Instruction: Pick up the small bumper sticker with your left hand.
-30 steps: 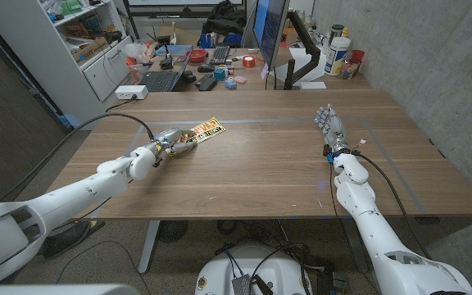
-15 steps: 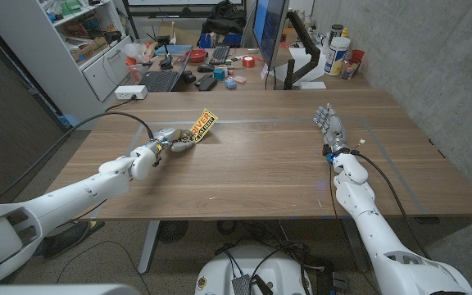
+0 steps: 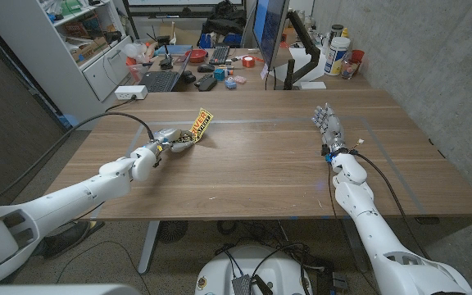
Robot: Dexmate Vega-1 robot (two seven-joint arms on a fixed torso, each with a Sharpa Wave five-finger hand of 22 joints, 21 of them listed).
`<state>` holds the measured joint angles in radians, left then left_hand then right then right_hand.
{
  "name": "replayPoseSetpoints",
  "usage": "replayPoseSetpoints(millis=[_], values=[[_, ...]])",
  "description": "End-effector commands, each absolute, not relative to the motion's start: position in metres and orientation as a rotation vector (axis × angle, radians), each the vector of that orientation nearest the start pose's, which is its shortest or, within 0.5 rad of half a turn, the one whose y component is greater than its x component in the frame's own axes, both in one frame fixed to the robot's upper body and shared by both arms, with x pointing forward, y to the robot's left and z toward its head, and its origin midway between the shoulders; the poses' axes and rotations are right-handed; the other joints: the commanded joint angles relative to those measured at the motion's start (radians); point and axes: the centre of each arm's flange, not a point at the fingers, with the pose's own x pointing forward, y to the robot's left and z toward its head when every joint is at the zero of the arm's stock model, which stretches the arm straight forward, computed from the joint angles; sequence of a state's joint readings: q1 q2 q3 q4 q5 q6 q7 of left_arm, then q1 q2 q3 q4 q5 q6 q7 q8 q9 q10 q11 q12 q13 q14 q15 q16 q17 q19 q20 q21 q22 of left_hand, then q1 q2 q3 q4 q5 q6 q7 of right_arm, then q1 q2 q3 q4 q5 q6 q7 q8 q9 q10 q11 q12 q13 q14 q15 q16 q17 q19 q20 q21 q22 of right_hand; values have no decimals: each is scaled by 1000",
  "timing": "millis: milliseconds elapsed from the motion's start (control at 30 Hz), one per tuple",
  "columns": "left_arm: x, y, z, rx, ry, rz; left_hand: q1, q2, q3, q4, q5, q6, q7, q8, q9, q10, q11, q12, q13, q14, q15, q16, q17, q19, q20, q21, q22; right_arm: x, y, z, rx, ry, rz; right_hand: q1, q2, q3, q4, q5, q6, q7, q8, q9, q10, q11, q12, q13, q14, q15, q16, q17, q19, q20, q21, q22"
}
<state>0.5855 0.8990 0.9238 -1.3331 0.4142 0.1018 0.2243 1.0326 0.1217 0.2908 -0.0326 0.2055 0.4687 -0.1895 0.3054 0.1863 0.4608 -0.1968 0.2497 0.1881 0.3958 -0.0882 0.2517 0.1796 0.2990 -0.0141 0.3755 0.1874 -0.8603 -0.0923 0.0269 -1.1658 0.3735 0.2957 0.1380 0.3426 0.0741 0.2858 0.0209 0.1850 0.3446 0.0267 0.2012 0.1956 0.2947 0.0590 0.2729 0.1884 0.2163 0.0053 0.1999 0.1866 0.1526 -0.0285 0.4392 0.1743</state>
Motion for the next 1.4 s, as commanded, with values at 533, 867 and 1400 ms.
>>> replayPoseSetpoints(millis=[533,867,1400], values=[[666,331,-56,1516,-404,121,160,-74,90,-110,-28,584,82,128,15,696,-8,55,78,723,-137,68,37,571,-109,183,-3,670,-286,-51,259,-626,83,-1,-8,2,-7,6,3,-3,0,1,7,0,-7,2,10,-2,-3,0,7,6,-11,5],[664,330,-48,1520,-411,138,158,-76,92,-105,-29,583,78,129,15,697,-9,51,85,714,-134,57,38,554,-101,180,-2,669,-286,-51,261,-629,83,-1,-8,1,-8,6,3,-2,0,1,10,2,-8,2,10,-3,-4,0,9,6,-14,5],[657,332,-35,1530,-431,185,157,-76,96,-101,-30,585,74,131,14,702,-12,45,95,715,-133,50,42,544,-98,179,-1,669,-282,-50,264,-636,91,-1,-7,2,-10,6,2,-1,0,1,9,0,-11,3,11,-4,-4,0,12,6,-19,5]])
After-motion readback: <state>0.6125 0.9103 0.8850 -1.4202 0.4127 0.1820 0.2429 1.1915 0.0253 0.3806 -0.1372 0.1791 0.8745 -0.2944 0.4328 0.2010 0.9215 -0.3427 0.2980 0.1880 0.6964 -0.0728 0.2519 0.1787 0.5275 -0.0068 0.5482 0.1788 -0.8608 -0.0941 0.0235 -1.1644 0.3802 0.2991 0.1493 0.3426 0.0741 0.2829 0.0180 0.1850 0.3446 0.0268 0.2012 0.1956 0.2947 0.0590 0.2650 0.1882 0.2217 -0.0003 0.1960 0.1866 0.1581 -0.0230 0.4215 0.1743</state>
